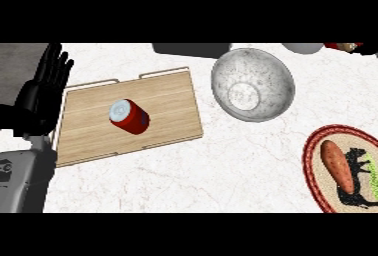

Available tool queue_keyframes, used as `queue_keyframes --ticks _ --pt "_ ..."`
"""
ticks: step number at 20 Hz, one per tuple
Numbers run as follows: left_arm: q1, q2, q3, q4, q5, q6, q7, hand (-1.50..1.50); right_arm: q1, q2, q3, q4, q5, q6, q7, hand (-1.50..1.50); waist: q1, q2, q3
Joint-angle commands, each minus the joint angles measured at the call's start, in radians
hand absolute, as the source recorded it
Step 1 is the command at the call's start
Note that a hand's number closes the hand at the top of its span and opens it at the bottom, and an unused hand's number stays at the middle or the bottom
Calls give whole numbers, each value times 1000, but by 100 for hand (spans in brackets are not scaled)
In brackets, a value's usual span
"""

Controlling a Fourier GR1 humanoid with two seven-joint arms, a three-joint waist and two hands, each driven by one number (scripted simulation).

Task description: Pick the cupcake from the placemat and place it in the bowl

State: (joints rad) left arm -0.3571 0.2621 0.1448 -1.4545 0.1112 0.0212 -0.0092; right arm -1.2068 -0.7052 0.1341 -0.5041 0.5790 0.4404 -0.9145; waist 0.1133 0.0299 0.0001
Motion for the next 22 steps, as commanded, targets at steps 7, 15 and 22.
queue_keyframes --ticks 7,15,22 --pt "34 0 10 -30 -18 30 4 0 -29 167 158 67 31 129 -125 150 -44 -10 1" --pt "33 37 42 -70 22 -1 51 0 16 316 201 212 97 -131 -34 150 -52 -10 1" --pt "94 52 66 -67 43 -48 -15 0 6 399 140 347 38 -48 15 -150 -33 -4 1"
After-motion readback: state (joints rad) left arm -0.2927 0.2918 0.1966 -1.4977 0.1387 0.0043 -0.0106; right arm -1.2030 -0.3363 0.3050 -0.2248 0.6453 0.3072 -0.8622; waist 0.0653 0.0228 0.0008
